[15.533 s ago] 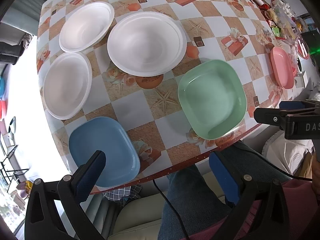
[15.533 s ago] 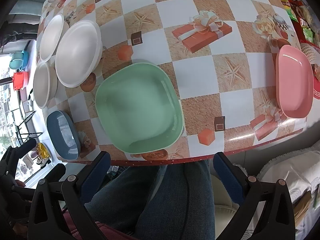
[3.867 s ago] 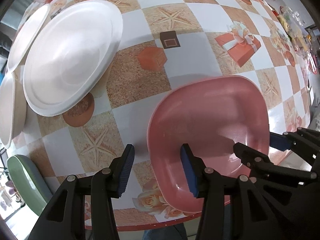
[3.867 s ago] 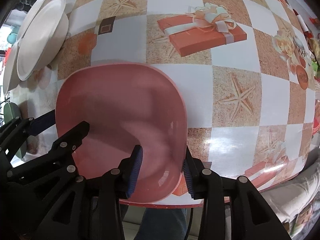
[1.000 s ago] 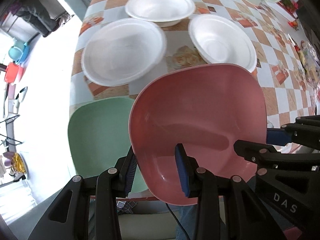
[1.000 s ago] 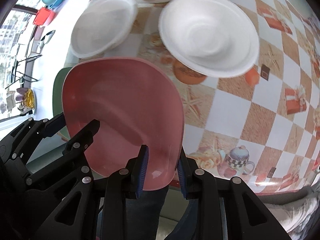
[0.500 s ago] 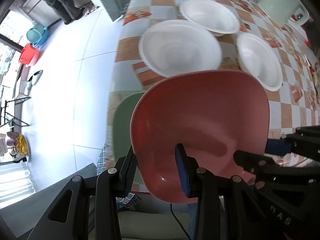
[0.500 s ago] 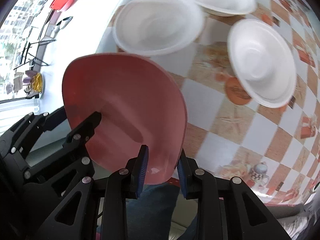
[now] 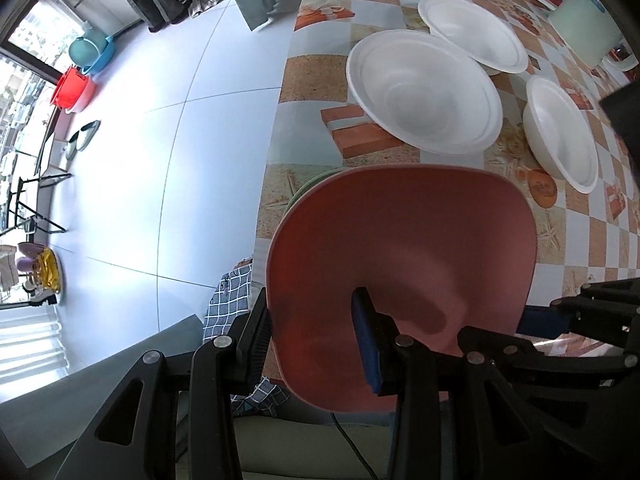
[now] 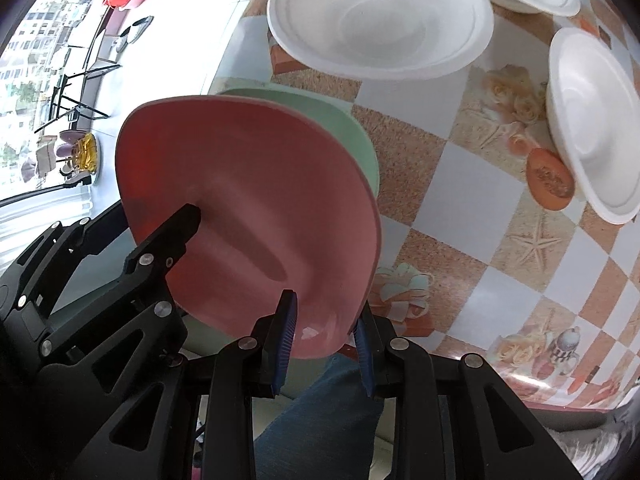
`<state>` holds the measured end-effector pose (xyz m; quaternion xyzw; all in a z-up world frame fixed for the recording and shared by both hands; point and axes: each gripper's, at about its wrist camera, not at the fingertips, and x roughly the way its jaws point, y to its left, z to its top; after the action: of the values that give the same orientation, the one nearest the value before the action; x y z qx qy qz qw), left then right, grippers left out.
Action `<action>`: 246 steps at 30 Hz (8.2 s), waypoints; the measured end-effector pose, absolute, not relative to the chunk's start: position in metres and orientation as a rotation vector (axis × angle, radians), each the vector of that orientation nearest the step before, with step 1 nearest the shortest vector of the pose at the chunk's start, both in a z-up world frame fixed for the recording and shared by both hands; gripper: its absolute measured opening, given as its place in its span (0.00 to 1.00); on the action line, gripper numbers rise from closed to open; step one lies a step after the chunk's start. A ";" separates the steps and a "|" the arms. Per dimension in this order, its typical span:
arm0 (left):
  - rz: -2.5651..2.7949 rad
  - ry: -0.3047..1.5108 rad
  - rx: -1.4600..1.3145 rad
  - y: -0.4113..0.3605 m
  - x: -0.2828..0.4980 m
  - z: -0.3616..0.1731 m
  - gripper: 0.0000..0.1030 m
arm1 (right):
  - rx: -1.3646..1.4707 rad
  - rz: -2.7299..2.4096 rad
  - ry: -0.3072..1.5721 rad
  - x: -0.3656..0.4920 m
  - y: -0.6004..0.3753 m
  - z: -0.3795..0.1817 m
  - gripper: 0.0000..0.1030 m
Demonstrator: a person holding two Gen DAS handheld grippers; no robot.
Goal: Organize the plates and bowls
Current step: 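Lower the pink plate onto the green plate and open both grippers, then move both grippers to the rim of a white bowl, then close both grippers on the white bowl rim, then lift the white bowl with both grippers toward the pink plate stack, then lower the white bowl onto the pink plate and open both grippers, then move both grippers to a second white bowl and close on its rim, then lift the second white bowl with both grippers and carry it toward the stack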
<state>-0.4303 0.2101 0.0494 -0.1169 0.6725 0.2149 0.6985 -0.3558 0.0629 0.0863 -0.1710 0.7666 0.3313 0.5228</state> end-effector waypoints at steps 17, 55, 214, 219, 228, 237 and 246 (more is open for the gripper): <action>0.506 1.446 -0.367 0.227 -0.430 0.052 0.86 | -0.302 0.749 1.794 -0.318 0.015 0.103 0.78; 0.440 1.511 -0.653 0.111 -0.264 0.017 0.99 | -0.334 0.503 1.650 -0.123 -0.076 0.083 0.82; 0.130 1.609 -0.124 0.003 -0.172 -0.013 0.41 | -0.006 0.386 1.798 -0.167 -0.119 0.017 0.13; 0.129 1.595 -0.124 0.018 -0.150 -0.010 0.41 | -0.003 0.397 1.777 -0.164 -0.104 0.022 0.14; 0.136 1.565 -0.103 0.012 -0.142 0.022 0.41 | -0.001 0.424 1.741 -0.171 -0.101 0.050 0.14; 0.106 1.513 -0.099 -0.008 -0.175 0.067 0.41 | 0.004 0.443 1.698 -0.196 -0.117 0.081 0.14; 0.037 1.482 -0.004 -0.022 -0.265 0.090 0.37 | 0.012 0.453 1.736 -0.239 -0.145 0.090 0.14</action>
<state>-0.2645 -0.0220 0.0898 -0.0017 0.6748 0.0168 0.7378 -0.2386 -0.1450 0.0903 0.0051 0.7563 0.1973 0.6237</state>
